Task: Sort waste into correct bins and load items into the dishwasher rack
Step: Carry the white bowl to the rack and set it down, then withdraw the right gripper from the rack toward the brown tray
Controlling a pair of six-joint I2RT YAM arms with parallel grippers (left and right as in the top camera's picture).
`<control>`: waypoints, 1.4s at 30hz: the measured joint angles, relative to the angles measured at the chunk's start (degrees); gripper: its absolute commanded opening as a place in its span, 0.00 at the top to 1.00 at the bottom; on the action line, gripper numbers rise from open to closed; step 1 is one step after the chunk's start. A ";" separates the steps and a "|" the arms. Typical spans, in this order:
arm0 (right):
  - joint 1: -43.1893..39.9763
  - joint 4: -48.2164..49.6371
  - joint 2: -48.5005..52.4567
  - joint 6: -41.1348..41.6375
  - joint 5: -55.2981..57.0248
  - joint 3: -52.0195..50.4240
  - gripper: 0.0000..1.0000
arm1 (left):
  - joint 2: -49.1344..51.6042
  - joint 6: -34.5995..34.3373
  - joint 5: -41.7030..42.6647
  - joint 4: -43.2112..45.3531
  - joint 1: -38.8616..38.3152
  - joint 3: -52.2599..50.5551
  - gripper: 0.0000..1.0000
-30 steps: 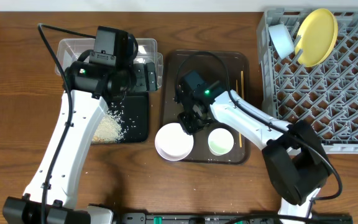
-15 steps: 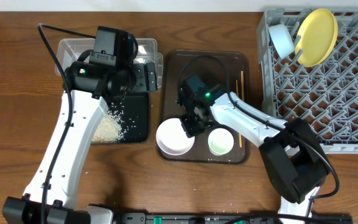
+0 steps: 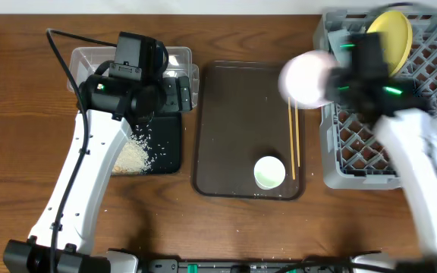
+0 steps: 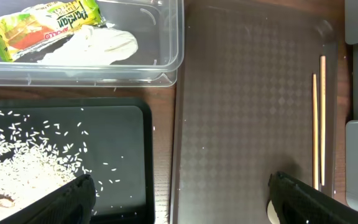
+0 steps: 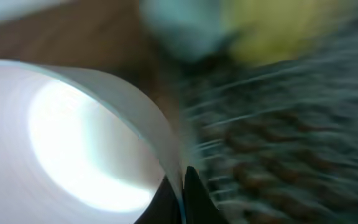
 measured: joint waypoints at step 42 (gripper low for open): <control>6.69 8.94 32.09 -4.55 67.84 0.22 0.99 | 0.00 0.00 0.00 0.00 0.00 0.00 0.09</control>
